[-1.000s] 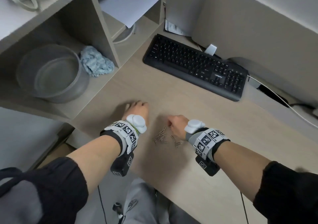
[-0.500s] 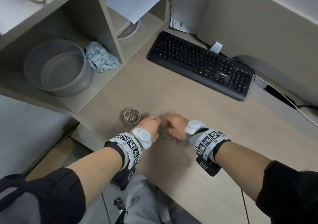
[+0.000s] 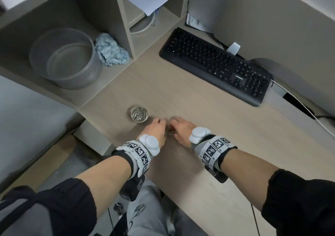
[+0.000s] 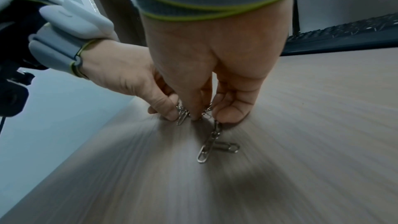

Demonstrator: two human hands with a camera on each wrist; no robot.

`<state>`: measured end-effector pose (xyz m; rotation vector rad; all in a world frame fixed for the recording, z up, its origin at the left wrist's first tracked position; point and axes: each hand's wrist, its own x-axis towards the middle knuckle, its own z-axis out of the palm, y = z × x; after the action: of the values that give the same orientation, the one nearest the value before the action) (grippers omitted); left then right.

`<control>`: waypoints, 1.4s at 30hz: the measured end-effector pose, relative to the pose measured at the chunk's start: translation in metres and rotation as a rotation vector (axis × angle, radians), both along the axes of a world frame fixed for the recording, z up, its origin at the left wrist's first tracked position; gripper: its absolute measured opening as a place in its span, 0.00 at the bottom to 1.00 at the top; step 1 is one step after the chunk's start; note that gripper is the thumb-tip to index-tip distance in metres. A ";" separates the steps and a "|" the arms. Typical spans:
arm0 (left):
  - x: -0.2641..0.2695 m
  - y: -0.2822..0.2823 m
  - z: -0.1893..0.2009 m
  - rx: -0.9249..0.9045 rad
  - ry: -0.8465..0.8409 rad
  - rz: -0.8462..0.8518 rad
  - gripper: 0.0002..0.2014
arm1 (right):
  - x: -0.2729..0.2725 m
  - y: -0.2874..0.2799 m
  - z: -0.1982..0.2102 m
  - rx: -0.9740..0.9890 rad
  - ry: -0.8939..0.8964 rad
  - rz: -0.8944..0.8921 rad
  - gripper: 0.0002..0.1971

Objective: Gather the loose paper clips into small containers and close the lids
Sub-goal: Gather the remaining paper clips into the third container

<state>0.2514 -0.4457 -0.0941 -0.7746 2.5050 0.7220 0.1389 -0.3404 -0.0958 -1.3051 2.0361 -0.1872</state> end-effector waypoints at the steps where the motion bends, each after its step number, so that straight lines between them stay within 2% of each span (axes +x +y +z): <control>1: -0.001 0.001 -0.001 0.008 0.002 0.009 0.19 | -0.001 0.000 -0.001 -0.015 -0.013 0.001 0.22; 9: -0.011 -0.005 -0.009 0.046 -0.010 -0.044 0.13 | -0.002 0.000 -0.005 0.037 -0.036 -0.009 0.20; 13: -0.008 -0.007 -0.010 0.075 -0.002 -0.078 0.08 | -0.004 0.003 0.000 0.042 -0.054 0.024 0.14; 17: -0.003 -0.008 -0.006 0.104 0.032 -0.073 0.05 | -0.004 -0.002 0.008 0.097 -0.085 0.049 0.08; 20: 0.004 -0.016 0.004 0.124 0.084 -0.038 0.03 | -0.002 -0.012 0.019 0.088 -0.121 0.003 0.13; 23: 0.009 -0.032 0.014 0.119 0.147 -0.037 0.04 | -0.002 -0.027 0.031 0.058 -0.135 -0.052 0.07; 28: 0.021 -0.069 0.033 0.101 0.227 0.120 0.08 | -0.001 -0.069 0.048 -0.074 -0.175 -0.124 0.07; 33: 0.032 -0.096 0.030 0.197 0.276 0.366 0.05 | 0.012 -0.106 0.049 -0.079 -0.232 -0.243 0.04; 37: 0.032 -0.099 0.025 0.173 0.239 0.387 0.03 | 0.018 -0.121 0.045 -0.019 -0.214 -0.279 0.05; 42: 0.034 -0.103 0.025 0.134 0.293 0.420 0.03 | 0.016 -0.121 0.038 -0.008 -0.338 -0.370 0.08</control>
<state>0.2856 -0.5483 -0.0689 -1.2409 2.5331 1.2097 0.1550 -0.4616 -0.0575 -0.8229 1.9611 -0.5464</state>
